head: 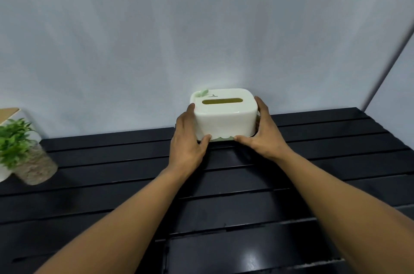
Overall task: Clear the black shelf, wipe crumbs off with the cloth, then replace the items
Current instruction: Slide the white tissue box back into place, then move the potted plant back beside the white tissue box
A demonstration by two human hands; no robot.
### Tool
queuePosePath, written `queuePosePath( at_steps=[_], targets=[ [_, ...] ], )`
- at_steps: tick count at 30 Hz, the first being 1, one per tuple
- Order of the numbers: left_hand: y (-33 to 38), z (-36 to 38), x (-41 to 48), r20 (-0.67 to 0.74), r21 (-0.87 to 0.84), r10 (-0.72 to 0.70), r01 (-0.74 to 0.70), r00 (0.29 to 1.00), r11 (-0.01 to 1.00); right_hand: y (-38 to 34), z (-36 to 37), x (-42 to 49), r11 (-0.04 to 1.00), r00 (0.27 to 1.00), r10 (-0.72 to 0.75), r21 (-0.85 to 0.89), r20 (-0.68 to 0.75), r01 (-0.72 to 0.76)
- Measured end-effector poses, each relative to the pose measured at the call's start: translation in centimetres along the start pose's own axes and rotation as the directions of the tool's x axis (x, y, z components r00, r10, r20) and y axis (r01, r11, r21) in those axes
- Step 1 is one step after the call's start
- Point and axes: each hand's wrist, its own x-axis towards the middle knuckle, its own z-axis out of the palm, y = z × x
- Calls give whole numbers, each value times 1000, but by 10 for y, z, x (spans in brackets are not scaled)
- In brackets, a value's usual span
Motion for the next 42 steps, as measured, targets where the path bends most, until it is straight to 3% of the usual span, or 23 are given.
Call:
queuePosePath(
  at_steps=[5,9,12,16,20,23,27,32,42],
  targets=[
    [-5,-7,-1,43,-52,-44,46,998,998,-5,-3,-3,996,999,48,-75,-14,-49],
    [-27,-40,-28,74,-53,-77,81,994,995,-49,5,-13,955,976,-167,-269,-142,124],
    [-61,-90,-52,44,26,-92,91,995,996,-100,38,-17,927,961,-276,-271,-22,260],
    [-113,-174,-80,34,187,-148,139,988,973,-166,117,-20,935,947,-268,-192,176,300],
    [-162,-243,-111,184,403,-127,43,975,914,-208,217,-29,975,936,-185,-62,301,213],
    [-189,-275,-133,150,543,-164,57,975,838,-225,286,-38,991,941,-123,-11,316,133],
    [-213,-292,-157,118,586,-267,150,957,796,-232,347,-46,998,958,-12,59,285,-5],
    [-218,-288,-161,98,575,-271,168,957,801,-231,377,-44,998,984,18,53,176,-27],
    [-219,-288,-164,114,576,-281,167,953,800,-228,381,-37,997,990,78,12,121,-79]
  ],
)
